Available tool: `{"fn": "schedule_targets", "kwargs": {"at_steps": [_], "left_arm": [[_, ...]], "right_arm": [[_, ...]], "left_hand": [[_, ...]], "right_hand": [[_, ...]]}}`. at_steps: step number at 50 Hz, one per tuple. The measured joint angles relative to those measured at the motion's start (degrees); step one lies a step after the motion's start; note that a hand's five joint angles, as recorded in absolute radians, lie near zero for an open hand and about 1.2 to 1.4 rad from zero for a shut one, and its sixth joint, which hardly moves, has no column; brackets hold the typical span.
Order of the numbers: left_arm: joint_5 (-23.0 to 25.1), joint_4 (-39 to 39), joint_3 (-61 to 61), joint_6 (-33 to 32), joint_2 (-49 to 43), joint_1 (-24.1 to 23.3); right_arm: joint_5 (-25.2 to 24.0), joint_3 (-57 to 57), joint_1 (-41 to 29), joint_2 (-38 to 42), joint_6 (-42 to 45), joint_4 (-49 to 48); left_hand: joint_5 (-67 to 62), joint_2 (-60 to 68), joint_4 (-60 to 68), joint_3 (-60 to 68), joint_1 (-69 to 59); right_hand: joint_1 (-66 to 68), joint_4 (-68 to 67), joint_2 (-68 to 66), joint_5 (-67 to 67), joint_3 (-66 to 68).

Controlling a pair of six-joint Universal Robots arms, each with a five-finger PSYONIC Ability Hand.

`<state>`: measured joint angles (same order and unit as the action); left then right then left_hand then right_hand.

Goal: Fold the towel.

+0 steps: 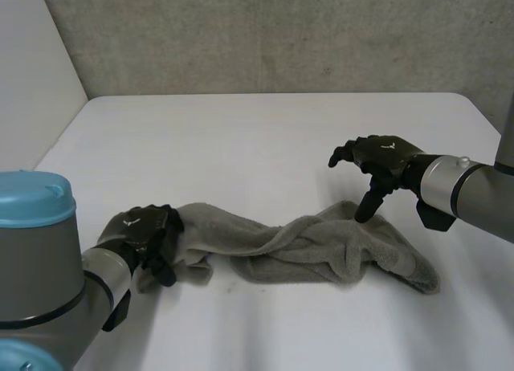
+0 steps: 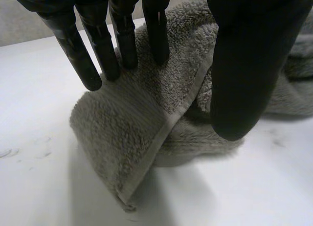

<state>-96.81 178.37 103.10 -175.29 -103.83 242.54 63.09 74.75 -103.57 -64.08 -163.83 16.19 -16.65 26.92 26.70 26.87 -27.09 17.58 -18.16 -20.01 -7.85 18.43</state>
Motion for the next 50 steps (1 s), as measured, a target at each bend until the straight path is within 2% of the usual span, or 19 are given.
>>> {"fn": "schedule_targets", "kwargs": {"at_steps": [6, 15, 26, 32, 36, 37, 40, 41, 44, 50], "left_arm": [[-0.4, 2.8, -2.3, -0.6, -5.1, 1.7], [-0.5, 3.0, -7.1, -1.7, -11.6, 2.3], [-1.5, 4.6, -11.4, -9.0, -15.8, 3.1], [-2.5, 8.9, -11.6, -13.4, -16.3, 4.3], [-2.6, 11.0, -11.4, -15.8, -16.3, 5.3], [-2.5, 11.3, -11.4, -16.4, -16.3, 5.6], [-2.5, 11.9, -11.6, -17.6, -16.4, 6.1], [-2.5, 12.0, -11.6, -17.9, -16.4, 6.2], [-2.4, 12.1, -12.2, -19.1, -16.7, 6.5], [-2.3, 11.9, -14.0, -20.7, -17.4, 6.8]], "right_arm": [[0.0, 0.5, 0.0, 0.3, 0.2, -0.7], [0.1, 1.1, 0.0, 0.5, 1.3, -1.5], [0.1, 2.1, 0.0, 1.5, 2.2, -2.6], [0.1, 2.3, 0.0, 2.3, 3.4, -2.7], [0.2, 2.2, -0.1, 2.8, 3.7, -2.8], [0.2, 2.2, -0.1, 3.3, 3.9, -2.9], [0.2, 2.1, -0.1, 3.8, 4.3, -2.9], [0.3, 2.0, -0.1, 4.0, 4.6, -3.0], [0.4, 1.7, -0.3, 5.4, 6.6, -2.9], [1.7, 0.7, -1.6, 8.0, 10.6, -2.5]], "left_hand": [[3.2, -3.3, -3.3, -3.2, 3.1], [6.5, -6.7, -6.5, -6.6, 6.4], [5.1, -5.4, -5.2, -5.3, 5.8], [-10.9, 10.8, 11.1, 10.9, -11.2], [-14.4, 14.3, 14.6, 14.4, -14.2], [-22.2, 22.1, 22.3, 22.2, -21.7], [-26.6, 27.3, 27.0, 26.8, -26.6], [-31.8, 32.3, 32.7, 32.4, -31.8], [-36.1, 37.0, 37.1, 36.9, -34.9], [-39.4, 40.5, 41.2, 40.5, -37.4]], "right_hand": [[0.0, 0.0, 0.0, 0.0, 0.0], [0.0, 0.0, 0.0, 0.0, 0.0], [0.0, 0.0, 0.0, 0.0, 0.0], [0.0, 0.0, 0.0, 0.0, 0.0], [0.0, 0.0, 0.0, 0.0, 0.0], [0.0, -0.2, 0.0, -0.3, 0.1], [1.2, -2.3, -0.9, -3.0, 2.2], [2.2, -4.3, -2.1, -4.7, 4.1], [6.5, -9.8, -7.9, -9.3, 9.5], [6.5, -9.8, -7.9, -9.3, 9.5]]}}
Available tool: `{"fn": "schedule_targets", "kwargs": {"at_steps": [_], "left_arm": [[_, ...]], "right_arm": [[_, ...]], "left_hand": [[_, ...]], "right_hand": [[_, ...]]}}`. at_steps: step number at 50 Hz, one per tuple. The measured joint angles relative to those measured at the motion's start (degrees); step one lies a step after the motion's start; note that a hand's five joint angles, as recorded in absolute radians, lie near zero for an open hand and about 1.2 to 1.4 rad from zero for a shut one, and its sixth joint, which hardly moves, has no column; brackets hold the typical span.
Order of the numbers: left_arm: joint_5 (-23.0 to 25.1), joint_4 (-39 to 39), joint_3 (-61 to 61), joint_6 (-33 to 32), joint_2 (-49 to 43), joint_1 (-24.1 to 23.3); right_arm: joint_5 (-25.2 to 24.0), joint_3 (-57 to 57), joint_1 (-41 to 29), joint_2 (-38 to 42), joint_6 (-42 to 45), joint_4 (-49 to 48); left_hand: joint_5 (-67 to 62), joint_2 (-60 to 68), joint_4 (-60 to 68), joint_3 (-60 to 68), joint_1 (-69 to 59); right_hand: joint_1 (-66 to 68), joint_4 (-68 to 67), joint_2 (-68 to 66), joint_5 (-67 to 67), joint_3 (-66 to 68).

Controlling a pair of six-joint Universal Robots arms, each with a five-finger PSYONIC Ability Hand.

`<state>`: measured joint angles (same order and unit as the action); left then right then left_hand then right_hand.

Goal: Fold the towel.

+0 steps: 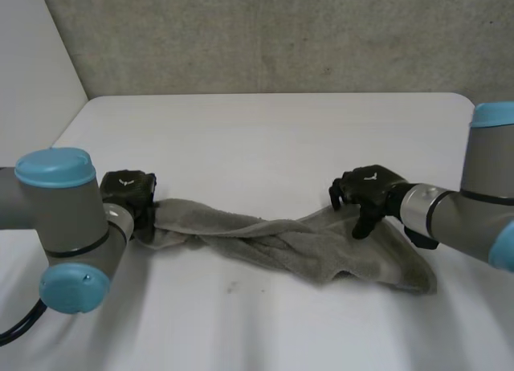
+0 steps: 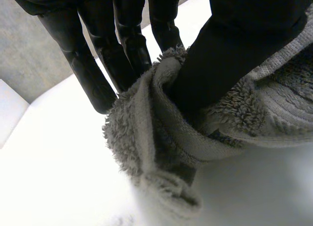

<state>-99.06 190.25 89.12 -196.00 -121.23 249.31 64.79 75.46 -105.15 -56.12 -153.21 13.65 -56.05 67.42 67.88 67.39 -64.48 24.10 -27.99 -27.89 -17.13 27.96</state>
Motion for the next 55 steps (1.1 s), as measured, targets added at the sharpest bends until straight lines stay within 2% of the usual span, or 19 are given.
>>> {"fn": "schedule_targets", "kwargs": {"at_steps": [1, 3, 6, 9, 13, 18, 21, 24, 27, 37, 48, 51, 54, 55], "left_arm": [[0.0, -0.1, -0.8, -0.6, -0.2, 0.0], [0.0, -0.3, -2.2, -1.7, -0.6, 0.1], [0.0, -0.4, -4.1, -3.3, -0.8, 0.1], [0.1, -0.5, -6.0, -4.9, -1.0, 0.1], [0.1, -0.6, -8.5, -6.9, -1.1, 0.1], [0.1, -1.1, -9.9, -8.2, -1.1, 0.0], [0.1, -1.9, -9.0, -8.3, -0.7, -0.3], [0.0, -2.6, -7.1, -8.2, 0.2, -0.5], [0.1, -3.0, -5.0, -8.1, 1.5, -0.6], [0.1, -3.0, 1.9, -7.8, 5.6, -0.8], [0.0, -2.7, 3.8, -7.7, 6.1, -0.8], [0.0, -2.7, 3.8, -7.7, 6.1, -0.7], [0.0, -2.7, 3.6, -7.7, 6.0, -0.7], [0.0, -2.6, 3.5, -7.7, 6.0, -0.7]], "right_arm": [[0.8, -0.5, -0.7, 0.8, 1.1, 0.2], [2.3, -1.2, -1.7, 2.0, 2.5, 0.4], [4.6, -2.3, -3.1, 3.4, 3.8, 1.1], [6.5, -3.5, -4.3, 4.4, 5.2, 2.0], [8.2, -4.7, -5.3, 5.3, 7.5, 3.1], [9.4, -5.3, -5.6, 5.1, 10.0, 3.7], [9.5, -4.6, -5.3, 3.5, 9.8, 3.7], [9.3, -3.6, -4.9, 1.7, 8.3, 3.5], [9.1, -2.4, -4.6, 0.2, 6.7, 3.2], [8.4, 1.1, -3.0, -1.4, 3.8, -0.3], [8.4, 1.7, -3.0, 2.8, 4.6, -2.6], [8.4, 1.7, -3.1, 3.5, 4.7, -3.1], [8.4, 1.6, -3.2, 3.8, 4.7, -3.6], [8.5, 1.5, -3.3, 4.0, 4.7, -4.3]], "left_hand": [[-0.2, 0.2, 0.2, 0.2, -0.1], [-0.8, 0.9, 0.9, 0.9, -0.5], [-1.3, 1.4, 1.5, 1.5, -1.0], [-1.5, 1.6, 1.6, 1.6, -1.0], [-1.6, 1.7, 1.8, 1.7, -1.0], [-1.8, 1.7, 1.8, 1.8, -1.0], [-1.8, 1.7, 1.8, 1.8, -1.0], [-1.8, 1.8, 1.8, 1.9, -1.0], [-1.8, 1.8, 1.8, 1.9, -1.0], [-1.8, 1.9, 1.8, 1.9, -1.0], [-1.8, 1.9, 1.8, 2.0, -1.0], [-1.8, 1.9, 1.8, 2.0, -1.0], [-1.8, 1.9, 1.8, 2.0, -1.0], [-1.8, 1.9, 1.8, 2.0, -1.0]], "right_hand": [[11.8, -13.5, -14.2, -12.6, 13.6], [15.1, -17.5, -18.1, -16.5, 17.6], [28.3, -33.2, -33.2, -32.0, 33.1], [31.9, -39.4, -39.1, -38.4, 39.0], [31.9, -40.1, -39.4, -38.8, 39.8], [28.6, -33.7, -33.2, -35.3, 33.2], [13.4, -15.5, -15.4, -18.0, 15.4], [5.7, -6.0, -6.3, -7.8, 5.9], [4.3, -3.9, -4.5, -5.0, 3.8], [4.3, -3.7, -4.4, -4.7, 3.7], [4.4, -4.0, -4.7, -5.0, 4.0], [9.4, -10.4, -10.4, -10.7, 10.4], [9.4, -10.4, -10.4, -10.7, 10.4], [29.1, -36.5, -37.3, -34.3, 35.9]]}}
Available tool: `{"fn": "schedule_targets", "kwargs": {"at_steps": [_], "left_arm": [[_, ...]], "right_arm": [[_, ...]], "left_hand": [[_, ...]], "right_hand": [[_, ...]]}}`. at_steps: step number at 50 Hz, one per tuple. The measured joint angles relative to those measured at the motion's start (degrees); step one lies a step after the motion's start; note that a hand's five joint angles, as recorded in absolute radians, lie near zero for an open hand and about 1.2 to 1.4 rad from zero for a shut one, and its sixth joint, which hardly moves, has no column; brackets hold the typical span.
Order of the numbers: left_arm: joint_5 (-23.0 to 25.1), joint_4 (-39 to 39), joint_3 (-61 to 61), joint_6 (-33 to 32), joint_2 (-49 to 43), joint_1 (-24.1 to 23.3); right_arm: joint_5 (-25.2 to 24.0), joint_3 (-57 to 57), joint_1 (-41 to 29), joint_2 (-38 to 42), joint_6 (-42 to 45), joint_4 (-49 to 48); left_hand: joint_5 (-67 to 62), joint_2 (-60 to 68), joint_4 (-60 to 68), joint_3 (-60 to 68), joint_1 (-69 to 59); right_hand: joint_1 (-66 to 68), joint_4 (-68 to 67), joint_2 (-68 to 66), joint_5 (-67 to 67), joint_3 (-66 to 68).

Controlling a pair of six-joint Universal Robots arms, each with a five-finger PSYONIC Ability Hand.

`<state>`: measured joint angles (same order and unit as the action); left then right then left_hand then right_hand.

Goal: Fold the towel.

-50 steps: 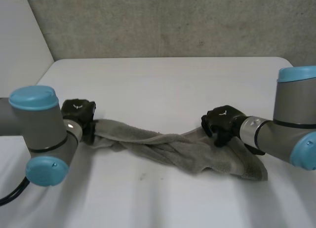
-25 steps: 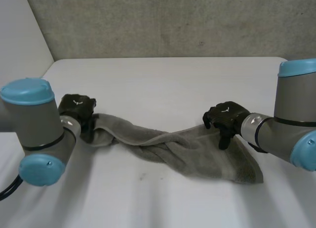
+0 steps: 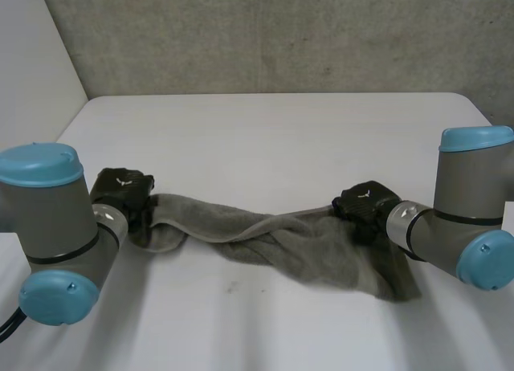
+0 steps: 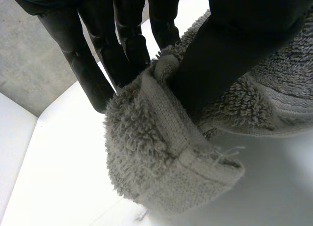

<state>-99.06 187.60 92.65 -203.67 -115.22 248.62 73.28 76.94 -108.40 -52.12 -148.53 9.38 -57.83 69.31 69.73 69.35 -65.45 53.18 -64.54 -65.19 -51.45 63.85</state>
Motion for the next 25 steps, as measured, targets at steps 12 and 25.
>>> {"fn": "schedule_targets", "kwargs": {"at_steps": [12, 25], "left_arm": [[0.1, 2.6, -8.8, -0.3, -1.0, 0.6], [-0.2, 7.5, -41.4, 1.7, -4.6, 0.7]], "right_arm": [[1.6, -4.7, -0.2, -5.4, -2.4, -12.3], [10.9, -10.2, -0.5, -12.6, -4.2, -43.5]], "left_hand": [[0.0, 0.0, 0.0, 0.0, 0.0], [0.0, 0.0, 0.0, 0.1, 0.0]], "right_hand": [[1.8, -3.8, -2.2, -4.1, 3.6], [1.8, -3.8, -2.2, -4.2, 3.8]]}}
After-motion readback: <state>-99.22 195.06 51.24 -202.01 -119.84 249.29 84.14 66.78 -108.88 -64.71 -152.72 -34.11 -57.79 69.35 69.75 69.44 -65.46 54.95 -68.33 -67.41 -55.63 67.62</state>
